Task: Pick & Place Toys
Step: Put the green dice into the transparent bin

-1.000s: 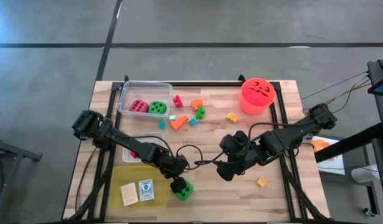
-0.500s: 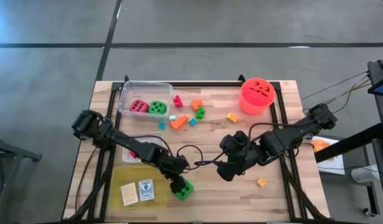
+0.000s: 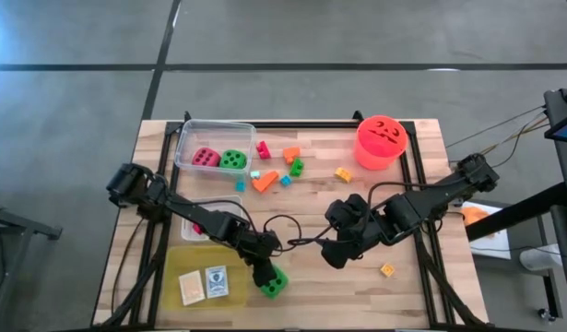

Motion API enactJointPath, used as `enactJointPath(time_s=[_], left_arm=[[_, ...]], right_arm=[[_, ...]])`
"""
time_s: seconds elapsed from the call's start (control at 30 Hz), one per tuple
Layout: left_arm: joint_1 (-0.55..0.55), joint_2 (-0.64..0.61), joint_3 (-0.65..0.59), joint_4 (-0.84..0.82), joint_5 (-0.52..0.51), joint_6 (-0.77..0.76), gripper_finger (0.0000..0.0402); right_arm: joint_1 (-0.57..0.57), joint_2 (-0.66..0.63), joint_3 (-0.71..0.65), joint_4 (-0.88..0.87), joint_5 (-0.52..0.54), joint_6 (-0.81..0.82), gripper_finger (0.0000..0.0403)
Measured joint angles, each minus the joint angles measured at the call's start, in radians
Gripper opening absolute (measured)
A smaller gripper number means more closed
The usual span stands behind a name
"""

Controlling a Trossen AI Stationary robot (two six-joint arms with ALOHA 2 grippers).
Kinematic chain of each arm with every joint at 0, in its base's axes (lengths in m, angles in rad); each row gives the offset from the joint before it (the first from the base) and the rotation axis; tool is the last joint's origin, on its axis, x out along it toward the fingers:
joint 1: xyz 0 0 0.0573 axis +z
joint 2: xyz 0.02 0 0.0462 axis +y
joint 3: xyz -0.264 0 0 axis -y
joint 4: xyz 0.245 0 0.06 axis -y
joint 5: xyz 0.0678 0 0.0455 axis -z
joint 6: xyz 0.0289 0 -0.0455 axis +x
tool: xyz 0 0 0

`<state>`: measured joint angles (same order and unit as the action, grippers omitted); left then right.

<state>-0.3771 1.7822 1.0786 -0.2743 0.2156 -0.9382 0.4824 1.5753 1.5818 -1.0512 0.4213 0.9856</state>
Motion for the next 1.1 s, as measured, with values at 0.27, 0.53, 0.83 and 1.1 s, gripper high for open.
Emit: enactJointPath(time_s=[0.27, 0.53, 0.83, 1.1], left_arm=[[-0.001, -0.05, -0.001, 0.028, 0.024, 0.0, 0.0054], [0.017, -0.129, -0.001, 0.026, -0.008, 0.0, 0.005], [0.094, -0.26, -0.002, -0.069, -0.08, 0.0, 0.0041], [0.189, -0.395, -0.002, -0.108, -0.134, 0.006, 0.0026]], right_arm=[[0.0, 0.0, 0.0, 0.0, -0.002, -0.002, 0.0384], [0.0, -0.01, 0.0, -0.017, -0.001, -0.002, 0.0384], [0.01, -0.051, 0.0, -0.021, 0.024, -0.021, 0.0384], [0.009, -0.08, 0.0, -0.073, 0.052, -0.06, 0.0384]])
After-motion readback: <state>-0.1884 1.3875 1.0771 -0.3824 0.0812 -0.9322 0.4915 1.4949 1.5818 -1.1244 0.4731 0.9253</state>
